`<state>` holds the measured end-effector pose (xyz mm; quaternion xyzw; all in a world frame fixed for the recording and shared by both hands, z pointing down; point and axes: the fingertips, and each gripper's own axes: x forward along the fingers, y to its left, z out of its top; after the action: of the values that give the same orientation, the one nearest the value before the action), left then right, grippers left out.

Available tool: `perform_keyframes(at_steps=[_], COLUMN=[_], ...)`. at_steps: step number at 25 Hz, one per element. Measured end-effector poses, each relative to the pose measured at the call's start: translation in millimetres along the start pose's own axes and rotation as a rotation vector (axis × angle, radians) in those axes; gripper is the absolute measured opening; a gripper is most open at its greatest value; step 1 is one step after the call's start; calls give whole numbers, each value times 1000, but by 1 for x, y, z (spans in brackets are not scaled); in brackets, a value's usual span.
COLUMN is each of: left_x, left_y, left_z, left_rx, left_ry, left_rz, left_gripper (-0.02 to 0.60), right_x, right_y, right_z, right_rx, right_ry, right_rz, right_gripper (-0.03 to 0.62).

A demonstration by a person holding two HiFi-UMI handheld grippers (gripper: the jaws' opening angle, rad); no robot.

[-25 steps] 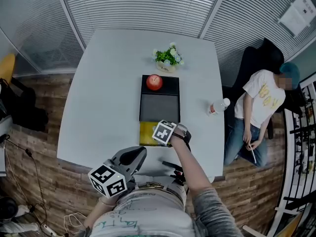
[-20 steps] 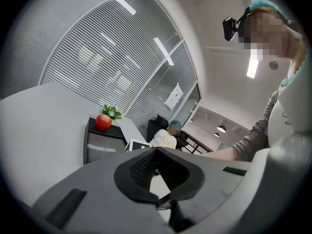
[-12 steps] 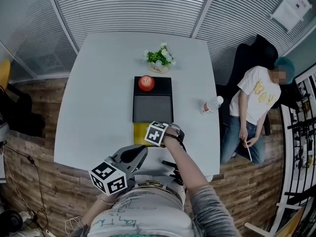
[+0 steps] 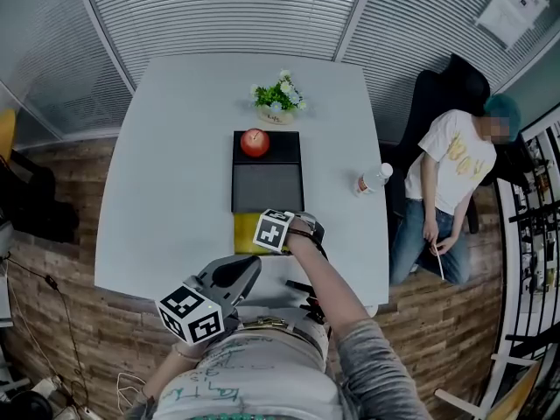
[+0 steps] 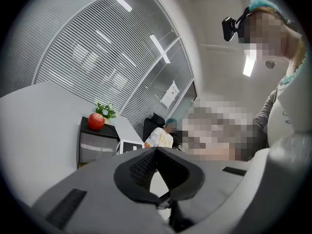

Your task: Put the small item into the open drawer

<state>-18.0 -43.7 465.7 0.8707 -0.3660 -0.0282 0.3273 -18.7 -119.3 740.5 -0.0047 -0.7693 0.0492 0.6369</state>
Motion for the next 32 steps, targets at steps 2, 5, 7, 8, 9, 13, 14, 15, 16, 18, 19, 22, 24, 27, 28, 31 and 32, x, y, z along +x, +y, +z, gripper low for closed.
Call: perform_keyframes(at_steps=[2,5,7,8,9,13,14,15,16,18,19,22,24,27,28,31,32], left_x=[-1,-2,-2,-3,-4,-7,-7,-7,-8,-10,-11,-13,-13,-12,-11,-11,-11], left_y=[0,-1,-1,-1,-1,0,1,1,1,1,1,-1,-1,-2,-3,-5,-5], left_z=[-1,-1,-1,-1,0,0,0,1,1,3,3,3,3,2,2,1,1], left_rx=[-3,-3,-2,-1,2,16,16,15,13,9,8,7,12,17,18,16,15], left_ry=[-5,-7,-7,-7,-8,-11,-12,-13,-15,-19,-21,-21,-21,-22,-22,-22,-22], left_rz=[2,5,8,10,12,18,17,16,15,17,18,17,13,11,10,1,0], left_gripper=[-3,-3,-3,-3,-3,-3,-3,-3,-3,-3,-3,-3,-3,-3,-3,-3,-3], right_x=[1,0,-1,-1,-2,-5,-6,-8,-10,-17,-22,-34,-38,-42,-44,-49,-50], right_y=[0,1,1,1,1,2,3,4,5,7,7,7,6,6,7,7,8], right_z=[0,-1,-1,-1,-1,-1,-1,-1,1,5,9,15,17,15,15,14,13], right_rx=[0,-1,-3,-5,-6,7,7,8,10,19,24,36,40,55,62,75,79], right_ry=[0,-1,-3,-5,-7,-32,-37,-41,-49,-78,-97,-142,-157,-177,-184,-205,-210], right_rz=[7,11,14,16,18,25,25,26,27,24,19,-3,-13,-21,-22,-30,-30], right_gripper=[3,3,3,3,3,17,31,53,76,101,111,143,152,152,152,152,152])
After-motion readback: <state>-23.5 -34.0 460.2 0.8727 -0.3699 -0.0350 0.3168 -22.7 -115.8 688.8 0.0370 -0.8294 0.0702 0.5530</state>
